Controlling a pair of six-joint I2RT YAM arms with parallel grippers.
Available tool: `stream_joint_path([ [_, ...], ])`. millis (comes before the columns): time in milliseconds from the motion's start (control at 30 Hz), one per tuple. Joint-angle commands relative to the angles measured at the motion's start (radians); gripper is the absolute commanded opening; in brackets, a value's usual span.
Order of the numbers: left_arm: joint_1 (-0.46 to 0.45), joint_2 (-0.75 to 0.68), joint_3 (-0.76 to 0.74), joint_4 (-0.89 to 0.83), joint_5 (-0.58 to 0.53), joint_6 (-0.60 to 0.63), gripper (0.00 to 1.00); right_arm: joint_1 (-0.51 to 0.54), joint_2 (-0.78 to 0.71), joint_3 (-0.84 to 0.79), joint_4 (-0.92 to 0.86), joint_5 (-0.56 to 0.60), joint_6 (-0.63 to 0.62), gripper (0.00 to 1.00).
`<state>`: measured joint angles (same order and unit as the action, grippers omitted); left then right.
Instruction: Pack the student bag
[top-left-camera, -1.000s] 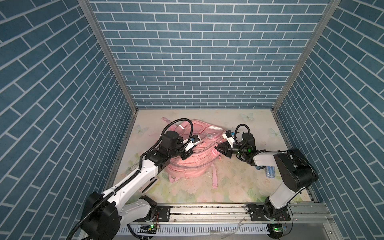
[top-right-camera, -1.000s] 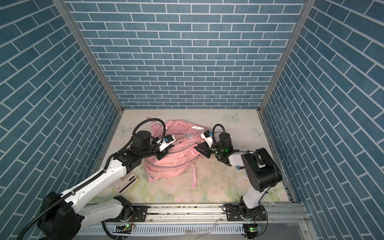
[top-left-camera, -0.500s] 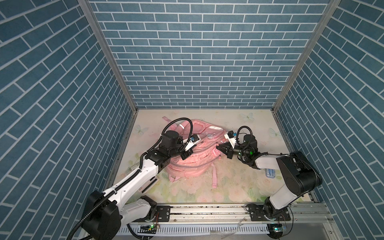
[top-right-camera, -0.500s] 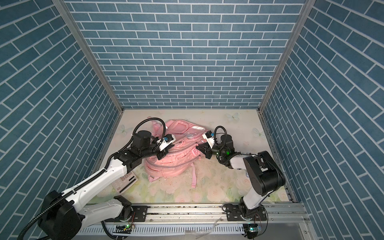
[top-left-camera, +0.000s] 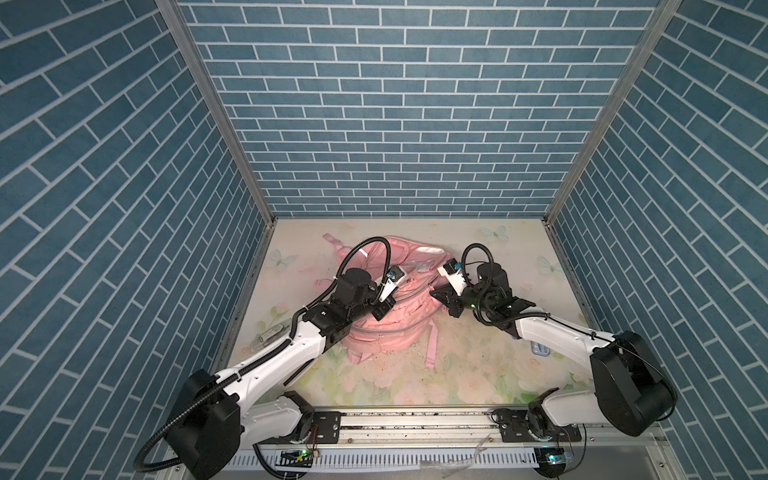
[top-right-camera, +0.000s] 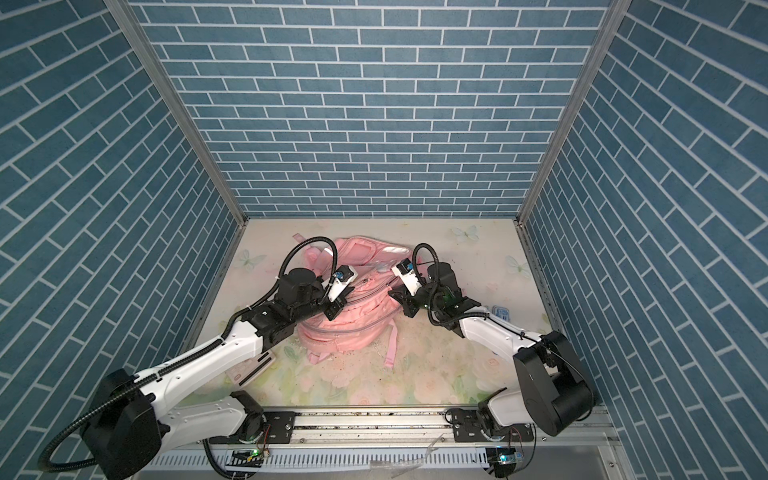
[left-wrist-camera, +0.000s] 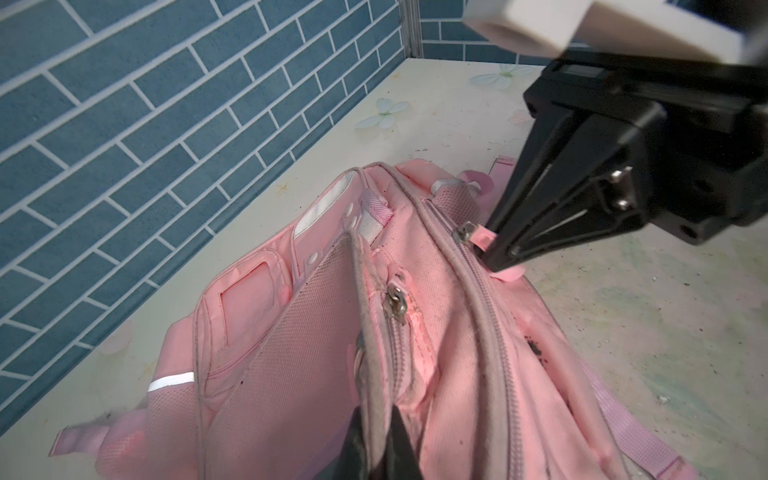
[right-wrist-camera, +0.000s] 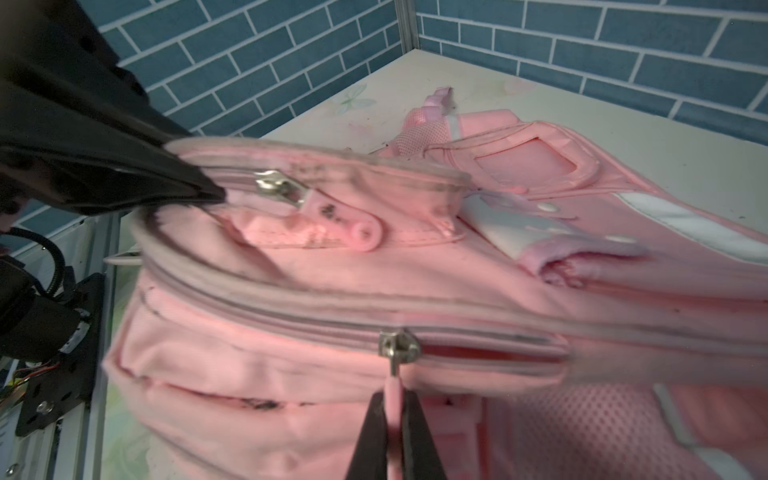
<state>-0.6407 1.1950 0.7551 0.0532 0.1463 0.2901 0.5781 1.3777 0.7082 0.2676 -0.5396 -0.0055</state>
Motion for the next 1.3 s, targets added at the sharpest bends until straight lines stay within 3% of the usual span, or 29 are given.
stream_joint_path([
  [0,-0.006,0.015,0.06,0.107,-0.109,-0.083,0.0,0.054,-0.044,-0.017,0.023,0.037,-0.015,0.0],
  [167,-0.074,0.0,0.091,0.037,-0.154,-0.168,0.0,0.073,-0.015,0.027,-0.008,0.117,0.031,0.0],
  [267,-0.085,-0.017,0.08,0.028,-0.079,-0.275,0.0,0.055,-0.011,0.047,-0.031,0.169,0.032,0.0],
  [533,-0.141,0.098,0.167,0.04,-0.03,-0.445,0.0,-0.091,0.051,0.154,-0.168,0.092,-0.033,0.0],
  [633,-0.147,0.189,0.229,0.072,-0.026,-0.48,0.0,-0.092,0.038,0.166,-0.219,0.036,-0.114,0.0],
  [800,-0.141,0.294,0.303,0.126,-0.075,-0.546,0.0,-0.088,-0.053,0.092,-0.195,-0.07,-0.1,0.0],
  [967,-0.138,0.366,0.379,0.114,-0.091,-0.635,0.0,-0.018,-0.155,-0.013,-0.156,-0.058,-0.106,0.0],
  [1133,-0.139,0.393,0.395,0.124,-0.094,-0.66,0.0,0.038,-0.159,-0.06,-0.107,-0.046,-0.059,0.0],
  [1267,-0.137,0.385,0.405,0.063,-0.097,-0.585,0.0,0.034,-0.16,-0.073,-0.079,0.009,-0.011,0.0],
])
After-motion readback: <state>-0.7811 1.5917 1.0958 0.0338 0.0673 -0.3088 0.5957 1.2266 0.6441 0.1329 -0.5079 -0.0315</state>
